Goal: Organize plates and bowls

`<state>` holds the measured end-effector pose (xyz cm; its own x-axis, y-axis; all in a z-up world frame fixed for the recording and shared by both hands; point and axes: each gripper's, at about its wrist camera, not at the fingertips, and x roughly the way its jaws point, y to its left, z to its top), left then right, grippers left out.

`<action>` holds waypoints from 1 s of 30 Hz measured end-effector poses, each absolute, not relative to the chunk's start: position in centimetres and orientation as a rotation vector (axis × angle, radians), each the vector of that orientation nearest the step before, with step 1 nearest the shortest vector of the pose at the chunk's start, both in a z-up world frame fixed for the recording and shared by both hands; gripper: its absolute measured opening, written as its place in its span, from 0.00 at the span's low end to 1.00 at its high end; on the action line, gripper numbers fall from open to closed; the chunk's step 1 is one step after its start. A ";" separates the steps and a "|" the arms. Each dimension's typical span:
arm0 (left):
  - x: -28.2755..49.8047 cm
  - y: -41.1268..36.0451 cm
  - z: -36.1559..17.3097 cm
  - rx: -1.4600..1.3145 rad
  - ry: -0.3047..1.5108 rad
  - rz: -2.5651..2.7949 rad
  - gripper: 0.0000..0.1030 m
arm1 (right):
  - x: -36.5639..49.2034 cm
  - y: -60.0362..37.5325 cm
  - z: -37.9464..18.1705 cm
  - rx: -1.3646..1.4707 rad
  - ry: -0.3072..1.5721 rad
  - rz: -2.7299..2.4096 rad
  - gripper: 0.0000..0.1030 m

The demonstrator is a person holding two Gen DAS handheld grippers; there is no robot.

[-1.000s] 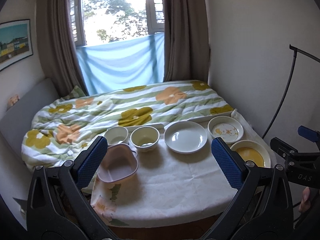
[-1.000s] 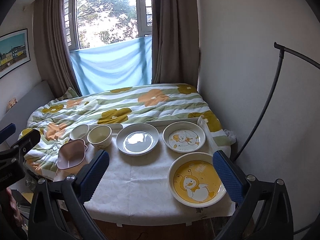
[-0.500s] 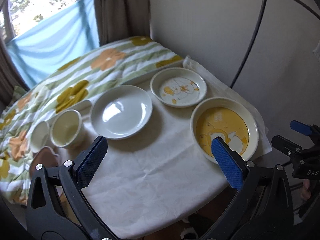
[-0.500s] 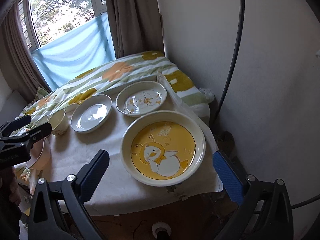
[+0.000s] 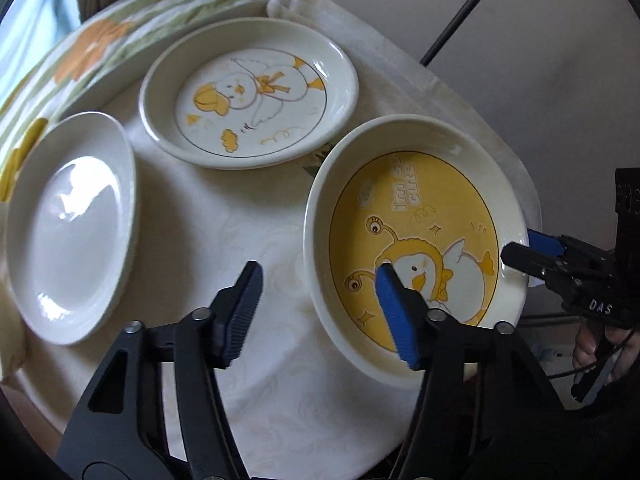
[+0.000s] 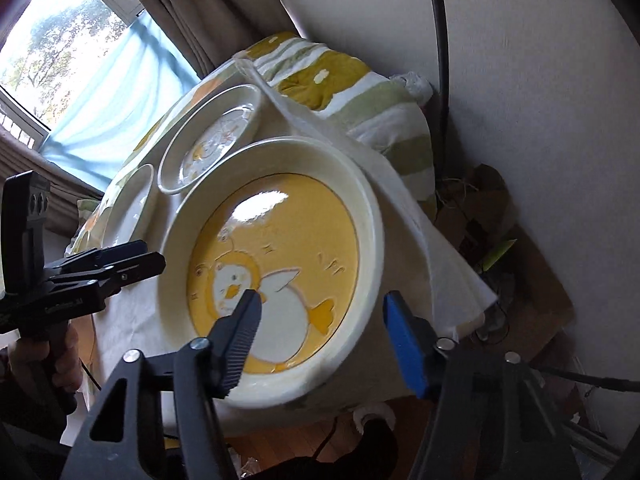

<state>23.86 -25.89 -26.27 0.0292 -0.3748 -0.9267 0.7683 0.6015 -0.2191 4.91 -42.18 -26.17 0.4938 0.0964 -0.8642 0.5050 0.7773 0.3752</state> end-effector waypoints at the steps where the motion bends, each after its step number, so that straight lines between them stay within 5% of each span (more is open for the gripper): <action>1: 24.1 -26.2 -26.5 0.390 1.269 -0.922 0.46 | 5.1 -42.5 -26.4 0.675 1.045 -0.270 0.47; 7: 25.2 -27.1 -28.3 0.388 1.337 -0.952 0.23 | 5.6 -43.9 -27.2 0.708 1.054 -0.267 0.24; 12: 25.5 -27.2 -29.0 0.392 1.369 -0.962 0.18 | 5.7 -44.3 -27.6 0.716 1.065 -0.270 0.13; 30: 23.2 -25.9 -27.0 0.440 1.301 -0.891 0.18 | 7.3 -44.4 -26.9 0.670 1.104 -0.229 0.13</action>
<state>23.19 -25.93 -26.99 0.0106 -0.3148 -0.9491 0.7707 0.6073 -0.1928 7.33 -44.41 -26.87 0.4505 0.1507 -0.8800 0.4887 0.7832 0.3843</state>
